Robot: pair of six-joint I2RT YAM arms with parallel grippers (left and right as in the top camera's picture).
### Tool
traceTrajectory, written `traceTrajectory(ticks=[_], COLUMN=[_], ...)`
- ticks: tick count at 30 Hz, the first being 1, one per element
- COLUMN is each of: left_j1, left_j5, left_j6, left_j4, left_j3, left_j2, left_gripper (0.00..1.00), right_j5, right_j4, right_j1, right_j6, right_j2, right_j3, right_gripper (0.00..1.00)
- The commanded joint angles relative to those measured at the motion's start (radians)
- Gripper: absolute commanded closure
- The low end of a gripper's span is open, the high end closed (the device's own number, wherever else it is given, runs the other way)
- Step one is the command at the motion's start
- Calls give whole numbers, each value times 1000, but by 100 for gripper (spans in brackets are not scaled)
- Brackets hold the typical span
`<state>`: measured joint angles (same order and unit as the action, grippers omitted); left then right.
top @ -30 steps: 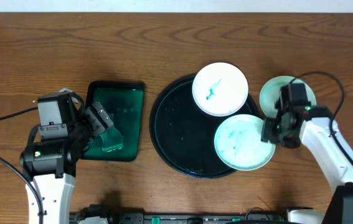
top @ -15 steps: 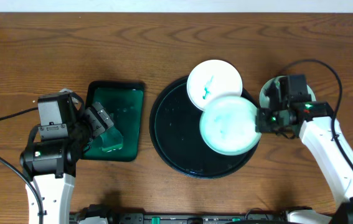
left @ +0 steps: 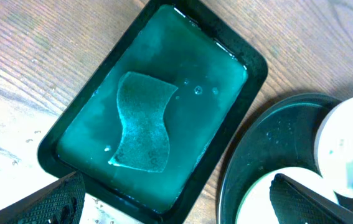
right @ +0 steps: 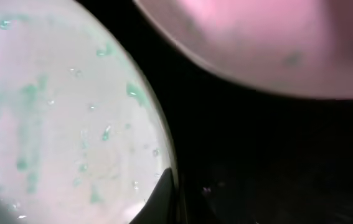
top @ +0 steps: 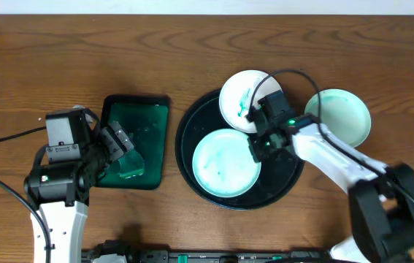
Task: Clean dirty plates on tray and stack at the side
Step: 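Move the right gripper back and grip the rim of the next plate, then grasp the green sponge again with the left gripper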
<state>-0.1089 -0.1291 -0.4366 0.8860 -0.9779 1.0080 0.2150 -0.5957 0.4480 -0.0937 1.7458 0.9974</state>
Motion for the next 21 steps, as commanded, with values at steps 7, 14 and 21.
traceTrajectory(ticks=[7,14,21], left_j1=[-1,27,27], left_j5=[-22,80,149], left_j6=[34,101,15], left_j4=[3,5,-41], left_j3=[-27,-27,-27], left_j2=[47,200,468], left_gripper=[5,21,33], right_j5=[-86,-74,-72], right_j4=[58,121,109], right_j1=[-74,-93,-64], right_j6=[-89,-37,-2], right_j2=[26,26,26], right_j3=[4,4,4], right_gripper=[99,99,99])
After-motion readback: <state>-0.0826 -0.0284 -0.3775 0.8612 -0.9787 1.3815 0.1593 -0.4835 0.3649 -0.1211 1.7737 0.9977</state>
